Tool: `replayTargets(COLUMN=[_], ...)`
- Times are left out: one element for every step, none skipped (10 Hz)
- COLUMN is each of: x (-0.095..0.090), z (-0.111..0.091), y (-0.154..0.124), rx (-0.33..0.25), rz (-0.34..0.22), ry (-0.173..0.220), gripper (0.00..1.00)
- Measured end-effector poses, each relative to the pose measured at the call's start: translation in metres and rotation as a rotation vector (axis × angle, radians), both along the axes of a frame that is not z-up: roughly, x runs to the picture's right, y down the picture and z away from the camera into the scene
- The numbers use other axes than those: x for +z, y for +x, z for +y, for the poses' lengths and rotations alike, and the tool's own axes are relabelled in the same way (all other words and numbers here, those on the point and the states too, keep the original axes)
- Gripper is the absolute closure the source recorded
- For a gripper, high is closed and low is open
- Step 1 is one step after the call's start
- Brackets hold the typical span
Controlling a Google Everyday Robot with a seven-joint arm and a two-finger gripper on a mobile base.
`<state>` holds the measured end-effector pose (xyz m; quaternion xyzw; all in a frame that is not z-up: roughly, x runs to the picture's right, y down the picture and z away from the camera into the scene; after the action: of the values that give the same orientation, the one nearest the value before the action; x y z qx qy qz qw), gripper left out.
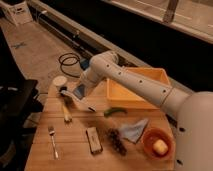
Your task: Place sponge in plastic cup
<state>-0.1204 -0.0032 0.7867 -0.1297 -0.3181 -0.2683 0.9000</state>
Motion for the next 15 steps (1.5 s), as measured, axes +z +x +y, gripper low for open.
replayTargets(x=[0.0,0.0,0.006,0.014,0.027,0.04,0.053,0.06,0.065,0.071,0.075,0.078,0.082,0.083,0.083], z=[-0.006,-0.015,-0.032,-0.044,-0.06,-0.076,-0.093,-0.102,-0.11,-0.119,-0.122,-0.124,-0.123,-0.121,-0.121], y=[-0.001,-0.004,-0.008,-0.01,-0.013,-0.015,-0.019,-0.021,-0.023,-0.027,-0.031,-0.038,-0.048,-0.051,-0.05], rx=[0.004,0.009,0.013,0.015,0.019,0.019,0.023,0.026,0.032,0.046,0.056,0.064,0.064,0.062,0.063], rz=[0.007,0.01,0.011,0.015,0.019,0.027,0.033,0.036,0.034,0.027,0.02,0.011,0.001,0.004,0.006], ry=[0.026,0.045,0.065,0.074,0.081,0.09,0.103,0.111,0.117,0.124,0.129,0.132,0.128,0.124,0.125], gripper=[1.0,1.0,1.0,1.0,1.0,1.0,1.0,1.0,1.0,1.0,1.0,1.0,1.0,1.0,1.0])
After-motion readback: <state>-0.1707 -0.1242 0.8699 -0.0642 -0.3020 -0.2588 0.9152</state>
